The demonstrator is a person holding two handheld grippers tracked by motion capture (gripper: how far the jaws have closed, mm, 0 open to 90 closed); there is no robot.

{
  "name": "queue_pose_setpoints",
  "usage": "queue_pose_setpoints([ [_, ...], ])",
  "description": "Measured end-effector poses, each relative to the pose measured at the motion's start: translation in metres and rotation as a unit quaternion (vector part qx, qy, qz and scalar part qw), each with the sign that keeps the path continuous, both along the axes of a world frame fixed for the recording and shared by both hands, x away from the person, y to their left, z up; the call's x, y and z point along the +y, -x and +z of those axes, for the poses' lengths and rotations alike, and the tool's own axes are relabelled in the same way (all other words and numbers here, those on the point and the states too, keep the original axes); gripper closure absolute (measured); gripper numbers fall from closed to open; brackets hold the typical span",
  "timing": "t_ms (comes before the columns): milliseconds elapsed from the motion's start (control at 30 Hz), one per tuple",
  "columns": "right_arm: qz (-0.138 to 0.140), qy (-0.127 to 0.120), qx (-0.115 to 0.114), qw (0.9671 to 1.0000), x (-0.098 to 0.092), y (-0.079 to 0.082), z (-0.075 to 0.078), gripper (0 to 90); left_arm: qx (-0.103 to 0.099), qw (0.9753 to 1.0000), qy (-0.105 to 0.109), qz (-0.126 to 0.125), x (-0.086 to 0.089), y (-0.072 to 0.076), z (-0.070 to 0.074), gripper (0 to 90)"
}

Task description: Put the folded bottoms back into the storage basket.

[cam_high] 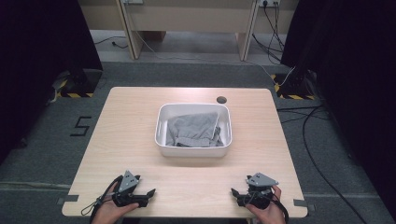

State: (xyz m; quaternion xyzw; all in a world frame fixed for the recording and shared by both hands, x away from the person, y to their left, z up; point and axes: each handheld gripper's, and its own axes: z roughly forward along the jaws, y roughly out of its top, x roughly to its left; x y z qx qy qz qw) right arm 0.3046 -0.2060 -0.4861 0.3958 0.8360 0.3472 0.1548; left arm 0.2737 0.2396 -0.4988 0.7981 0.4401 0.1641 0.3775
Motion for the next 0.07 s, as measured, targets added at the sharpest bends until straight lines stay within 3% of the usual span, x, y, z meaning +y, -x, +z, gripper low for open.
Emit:
queue_pose_setpoints([
  [67, -0.001, 0.0, 0.0, 1.0, 0.0001, 0.0001, -0.0001, 19.7, 0.0, 1.0, 0.0, 0.0, 0.0, 0.0, 0.0001, 17.7],
])
